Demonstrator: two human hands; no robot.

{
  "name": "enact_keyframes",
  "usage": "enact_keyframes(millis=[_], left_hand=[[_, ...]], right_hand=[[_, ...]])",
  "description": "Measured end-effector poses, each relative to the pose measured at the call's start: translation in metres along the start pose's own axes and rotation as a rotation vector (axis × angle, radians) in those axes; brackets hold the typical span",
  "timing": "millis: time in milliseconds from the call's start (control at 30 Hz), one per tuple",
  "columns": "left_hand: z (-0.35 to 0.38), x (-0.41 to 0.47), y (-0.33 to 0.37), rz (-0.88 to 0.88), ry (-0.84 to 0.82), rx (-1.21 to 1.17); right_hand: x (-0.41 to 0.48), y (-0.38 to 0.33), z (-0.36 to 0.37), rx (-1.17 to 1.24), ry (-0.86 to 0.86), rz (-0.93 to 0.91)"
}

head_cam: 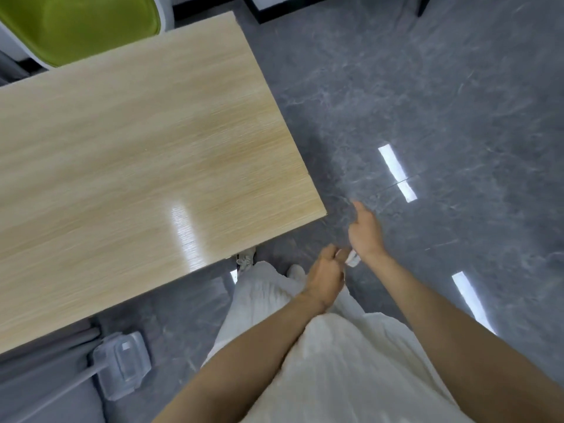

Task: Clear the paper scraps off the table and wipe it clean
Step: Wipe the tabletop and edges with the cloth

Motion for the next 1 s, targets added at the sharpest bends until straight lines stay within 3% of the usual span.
enact_keyframes(millis=[100, 200, 233, 333, 467, 567, 667, 800, 900, 1000], left_hand=[[-0.033, 0.022, 0.001, -0.127, 0.011, -0.178], [-0.082, 0.046, -0.003, -0.328, 0.029, -0.531], [-0.096, 0.051, -0.004, -0.352, 0.044, -0.539], [-0.128, 0.057, -0.009, -0.405, 0.102, -0.531], [-0.147, 0.061, -0.001, -0.367, 0.025, -0.867], [-0.154, 0.063, 0.008, -0.364, -0.052, -1.116], [-0.160, 0.066, 0.010, -0.464, -0.008, -1.361], [-0.169, 0.063, -0.003, -0.569, 0.094, -1.359], [-0.183, 0.056, -0.019, -0.517, 0.129, -1.192], [-0.199, 0.050, -0.046, -0.584, 0.227, -1.066]], right_hand=[[0.007, 0.011, -0.025, 0.009, 0.065, 0.077], [0.012, 0.002, -0.025, 0.097, 0.040, 0.135], [0.013, -0.005, -0.021, 0.142, 0.017, 0.129], [0.012, -0.029, -0.007, 0.326, -0.098, 0.141], [0.003, -0.058, -0.005, 0.583, -0.242, 0.128], [0.000, -0.067, -0.012, 0.603, -0.330, 0.090], [-0.002, -0.075, -0.014, 0.574, -0.392, 0.055], [-0.003, -0.093, -0.001, 0.522, -0.418, 0.058], [-0.009, -0.110, 0.017, 0.478, -0.459, 0.049], [-0.014, -0.131, 0.040, 0.389, -0.516, 0.038]])
Point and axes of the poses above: each hand's wrist, its own x-axis towards the middle knuckle, its own z-axis out of the palm, y = z × x, the point moved 2 cm from there along x, towards the middle knuckle
